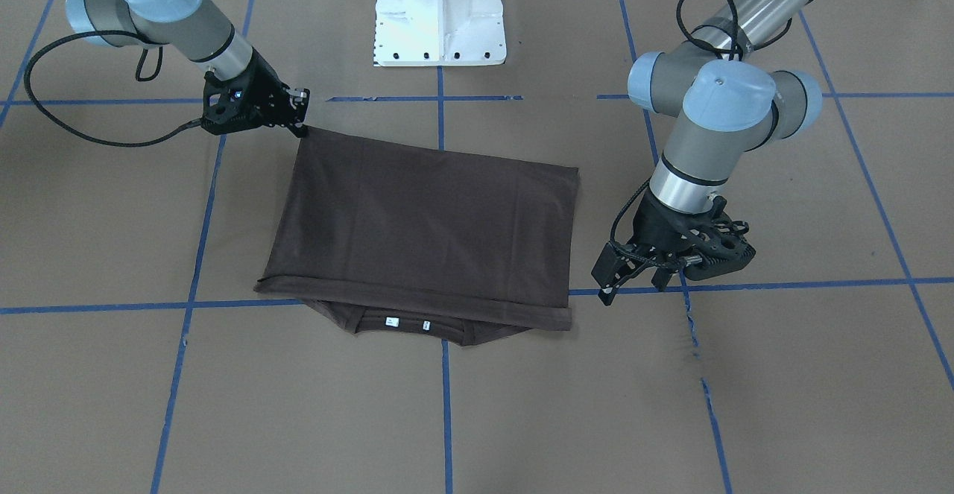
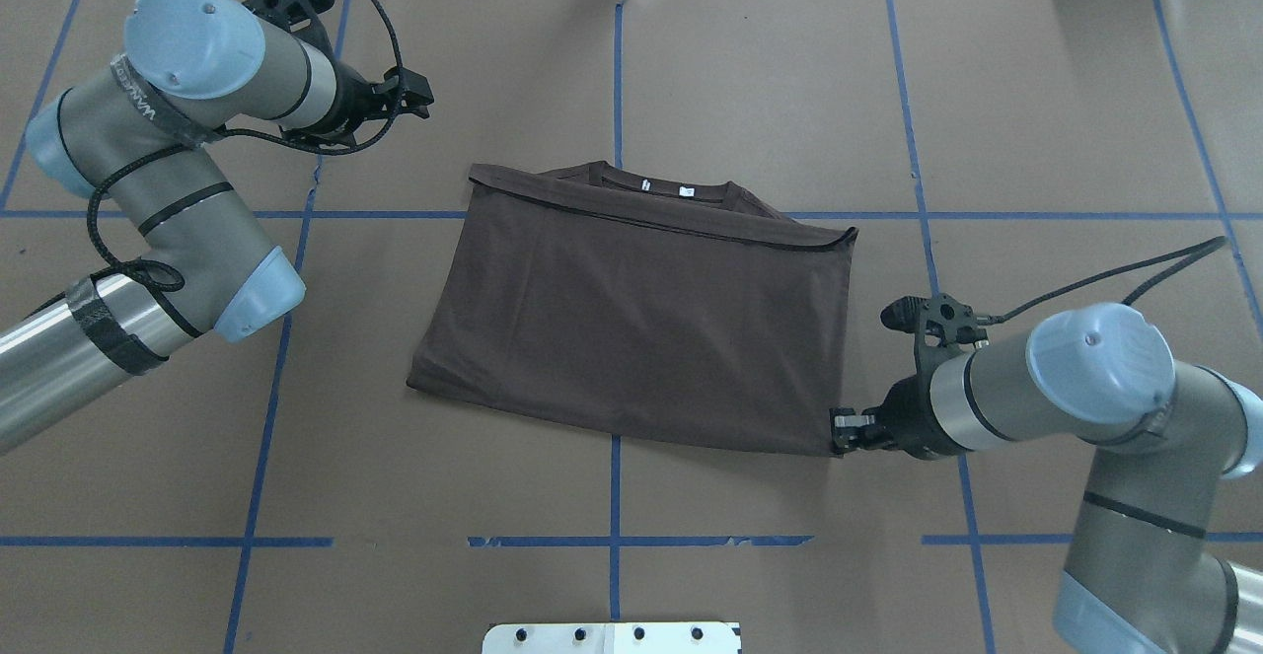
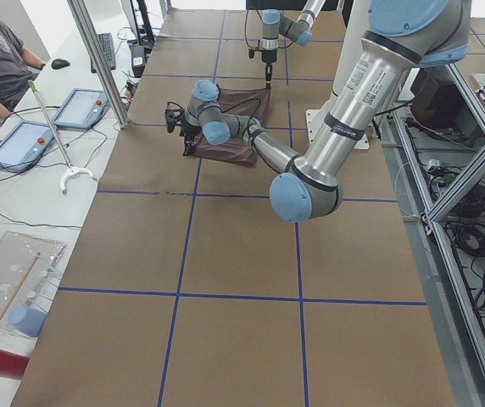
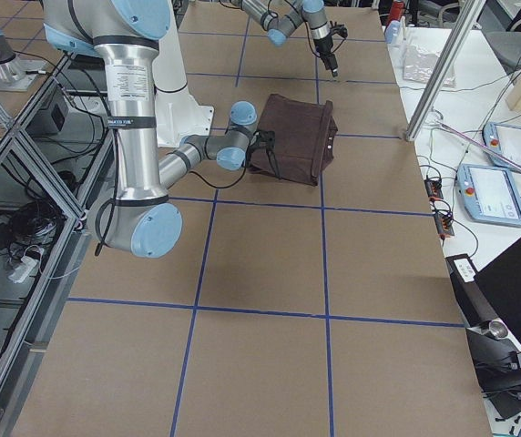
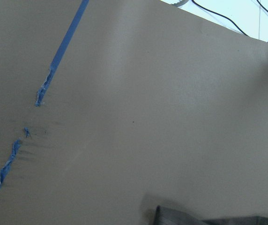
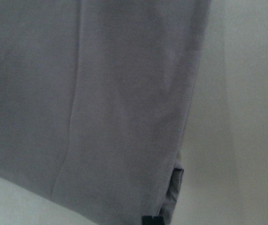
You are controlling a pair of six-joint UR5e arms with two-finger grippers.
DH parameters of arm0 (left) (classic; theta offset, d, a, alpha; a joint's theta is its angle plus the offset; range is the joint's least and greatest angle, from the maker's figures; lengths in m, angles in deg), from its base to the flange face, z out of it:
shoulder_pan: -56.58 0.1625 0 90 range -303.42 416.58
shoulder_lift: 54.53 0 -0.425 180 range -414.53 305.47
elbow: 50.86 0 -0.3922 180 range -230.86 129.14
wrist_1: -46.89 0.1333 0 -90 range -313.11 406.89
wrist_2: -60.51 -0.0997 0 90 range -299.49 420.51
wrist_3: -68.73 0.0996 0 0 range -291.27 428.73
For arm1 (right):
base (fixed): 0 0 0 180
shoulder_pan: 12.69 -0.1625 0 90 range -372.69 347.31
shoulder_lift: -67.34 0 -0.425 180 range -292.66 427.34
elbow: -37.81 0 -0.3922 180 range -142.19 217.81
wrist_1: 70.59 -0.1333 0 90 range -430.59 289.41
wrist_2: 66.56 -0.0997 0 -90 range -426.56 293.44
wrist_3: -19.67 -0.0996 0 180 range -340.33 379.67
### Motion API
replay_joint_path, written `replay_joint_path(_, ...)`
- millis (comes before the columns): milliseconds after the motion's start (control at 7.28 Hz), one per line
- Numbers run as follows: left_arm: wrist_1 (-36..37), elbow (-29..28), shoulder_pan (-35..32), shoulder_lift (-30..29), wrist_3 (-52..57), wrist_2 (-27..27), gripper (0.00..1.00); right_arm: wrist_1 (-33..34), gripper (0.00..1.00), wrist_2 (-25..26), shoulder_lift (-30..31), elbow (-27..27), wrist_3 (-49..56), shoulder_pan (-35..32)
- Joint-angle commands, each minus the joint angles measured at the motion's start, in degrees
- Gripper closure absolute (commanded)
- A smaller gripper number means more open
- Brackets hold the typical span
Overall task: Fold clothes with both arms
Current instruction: 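Drag the folded shirt with the right gripper toward the robot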
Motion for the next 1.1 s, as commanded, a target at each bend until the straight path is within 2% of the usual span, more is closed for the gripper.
replay_joint_path(0,-0.06,0.13,0.04,-0.04,-0.05,-0.72,0.0,-0.29,1.0,2.14,6.26,5.21,-1.89,9.92)
replay_joint_path(275,-0.15,-0.04,0.04,-0.04,-0.04,-0.64,0.0,-0.47,1.0,2.07,10.65,8.27,-1.98,17.67)
replay_joint_path(412,-0.24,-0.04,0.04,-0.04,-0.04,-0.55,0.0,-0.55,0.16,2.33,11.36,9.77,-1.98,18.31)
replay_joint_path(549,-0.24,0.31,0.3,-0.04,-0.22,-0.2,0.0,-0.64,0.0,2.76,11.11,11.26,-2.07,16.92)
replay_joint_path(687,0.02,1.79,1.08,1.0,-1.35,-0.02,0.0,-0.64,0.0,2.68,10.41,11.27,-1.98,12.64)
replay_joint_path(824,0.37,5.98,4.4,3.88,-5.89,1.11,0.0,-0.73,0.0,2.25,8.58,11.19,-1.9,7.82)
replay_joint_path(961,0.64,12.2,8.78,7.57,-17.85,1.56,0.0,-0.73,0.0,2.33,5.77,10.75,-1.89,3.94)
